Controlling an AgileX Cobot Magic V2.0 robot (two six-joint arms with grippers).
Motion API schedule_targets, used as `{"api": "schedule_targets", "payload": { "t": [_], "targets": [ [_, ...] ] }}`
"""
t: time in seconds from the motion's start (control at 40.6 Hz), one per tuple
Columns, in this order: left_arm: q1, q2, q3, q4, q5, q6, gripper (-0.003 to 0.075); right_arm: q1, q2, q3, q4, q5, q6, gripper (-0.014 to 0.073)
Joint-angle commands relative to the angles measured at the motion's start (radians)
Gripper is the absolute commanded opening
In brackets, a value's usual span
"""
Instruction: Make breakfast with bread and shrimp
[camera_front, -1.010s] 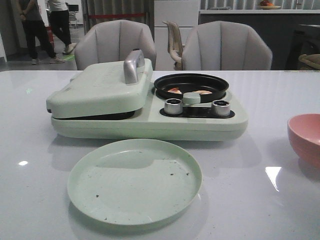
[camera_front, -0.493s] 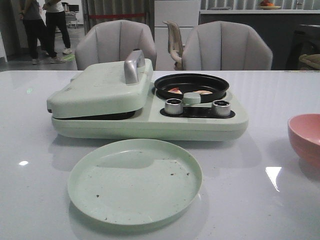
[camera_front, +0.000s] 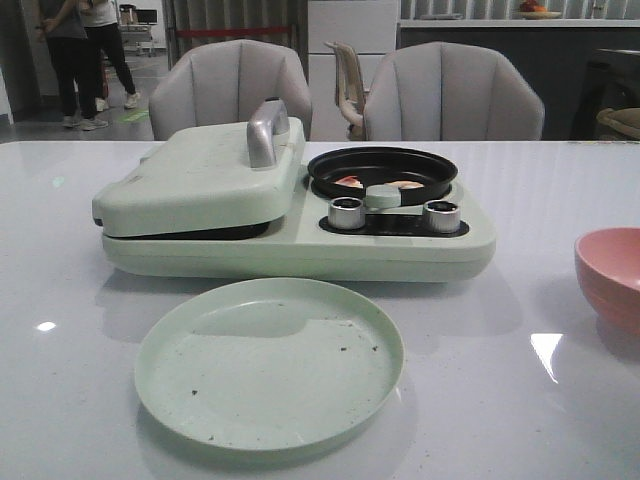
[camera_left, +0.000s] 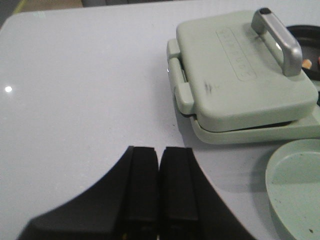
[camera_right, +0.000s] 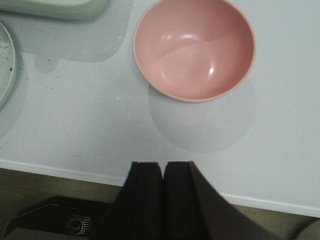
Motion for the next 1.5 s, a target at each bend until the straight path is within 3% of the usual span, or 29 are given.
{"api": "schedule_targets", "payload": {
  "t": [0.0,0.222,0.419,1.034,1.478],
  "targets": [
    [0.035,-0.095,0.077,-0.010,-0.191,-0.008,0.0101,-0.001,-0.004,-0.025,-0.010,-0.057,-0.001,0.0035],
    [0.131,-0.287,0.325,-0.075,-0.377,-0.008,0.0101,-0.001,-0.004,-0.025,-0.010,-0.057,-0.001,0.0035],
    [0.169,-0.407,0.448,-0.087,-0.505,-0.008,0.0101,-0.001,-0.004,-0.025,-0.010,-0.057,-0.001,0.0035],
    [0.170,-0.604,0.446,-0.034,-0.421,-0.006,0.0101,-0.001,-0.004,-0.025,-0.010,-0.055,-0.001,0.0035],
    [0.110,-0.602,0.446,-0.045,-0.395,-0.006,0.0101,-0.001,-0.003,-0.025,-0.010,-0.054,-0.001,0.0035]
  ]
}}
